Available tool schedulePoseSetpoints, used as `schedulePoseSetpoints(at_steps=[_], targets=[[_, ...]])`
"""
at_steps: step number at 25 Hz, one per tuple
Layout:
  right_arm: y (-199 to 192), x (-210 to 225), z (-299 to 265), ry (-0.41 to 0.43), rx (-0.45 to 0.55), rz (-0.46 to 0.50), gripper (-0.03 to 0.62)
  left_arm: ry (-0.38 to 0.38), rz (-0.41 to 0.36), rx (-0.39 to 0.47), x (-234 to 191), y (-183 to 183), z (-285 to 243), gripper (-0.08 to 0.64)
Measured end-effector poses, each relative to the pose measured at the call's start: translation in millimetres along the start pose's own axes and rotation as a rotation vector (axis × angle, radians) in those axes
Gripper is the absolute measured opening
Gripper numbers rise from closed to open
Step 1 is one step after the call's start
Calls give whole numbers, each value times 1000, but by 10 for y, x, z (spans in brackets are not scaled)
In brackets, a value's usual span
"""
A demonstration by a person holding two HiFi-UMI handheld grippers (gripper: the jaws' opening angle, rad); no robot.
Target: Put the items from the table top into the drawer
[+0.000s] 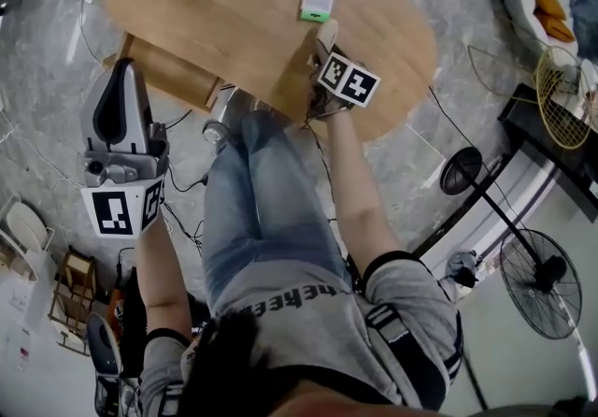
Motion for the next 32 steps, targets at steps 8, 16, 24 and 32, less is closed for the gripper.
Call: schedulePoseSetpoints(at_steps=[8,16,24,32], targets=[[-72,-911,377,263,115,23,169,26,15,38,-242,145,419,12],[-430,-1758,402,424,114,72,169,118,5,40,-755,100,1063,12],[-845,-2483,137,483,25,189,169,211,6,30,-1279,-51,1576,12],[-1315,-3003,-106,527,-74,354,169,304,2,29,-1588,-185,2041,12]])
Point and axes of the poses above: the fingertips, and each gripper's own axes: z backward along the fingers, x to its right, y out of its top, the point moved 1 cm from there along z, backward along the fingers, and after that the axes turned 4 degrees about x, right-handed, at the moved point
